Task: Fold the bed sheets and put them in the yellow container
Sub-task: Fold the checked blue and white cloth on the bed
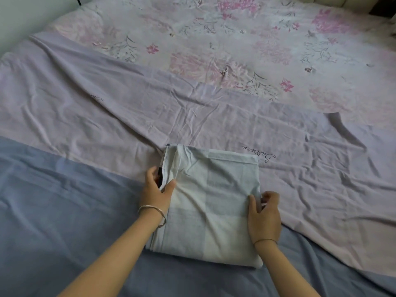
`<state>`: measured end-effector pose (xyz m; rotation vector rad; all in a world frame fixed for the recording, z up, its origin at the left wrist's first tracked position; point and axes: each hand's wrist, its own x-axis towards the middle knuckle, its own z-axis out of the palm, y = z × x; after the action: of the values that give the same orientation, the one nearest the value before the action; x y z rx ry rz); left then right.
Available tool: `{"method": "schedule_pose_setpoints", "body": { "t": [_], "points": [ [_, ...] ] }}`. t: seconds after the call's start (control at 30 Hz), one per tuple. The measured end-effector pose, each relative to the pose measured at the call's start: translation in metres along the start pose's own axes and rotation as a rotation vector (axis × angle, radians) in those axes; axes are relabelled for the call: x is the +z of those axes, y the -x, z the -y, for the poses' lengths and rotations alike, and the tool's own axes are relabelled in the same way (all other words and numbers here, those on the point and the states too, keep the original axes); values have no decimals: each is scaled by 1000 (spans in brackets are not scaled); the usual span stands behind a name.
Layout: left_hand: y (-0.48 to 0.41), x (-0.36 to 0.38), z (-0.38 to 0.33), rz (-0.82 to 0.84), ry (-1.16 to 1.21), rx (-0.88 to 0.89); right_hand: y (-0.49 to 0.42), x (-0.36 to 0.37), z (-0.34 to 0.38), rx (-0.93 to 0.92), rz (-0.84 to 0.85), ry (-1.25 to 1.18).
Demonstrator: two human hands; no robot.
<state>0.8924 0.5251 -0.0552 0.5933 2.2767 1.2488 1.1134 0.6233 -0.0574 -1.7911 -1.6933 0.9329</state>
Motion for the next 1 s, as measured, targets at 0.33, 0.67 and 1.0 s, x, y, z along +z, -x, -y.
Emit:
{"method": "schedule_pose_setpoints", "body": {
  "t": [0.33, 0.67, 1.0],
  "points": [
    [-60, 15, -63, 57, -411, 178, -56, 41, 61, -674, 164, 239],
    [-72, 17, -64, 181, 368, -94, -84, 54, 77, -637, 223, 131],
    [-85, 2, -63, 319, 228, 170, -85, 46, 78, -653, 282, 30]
  ]
}}
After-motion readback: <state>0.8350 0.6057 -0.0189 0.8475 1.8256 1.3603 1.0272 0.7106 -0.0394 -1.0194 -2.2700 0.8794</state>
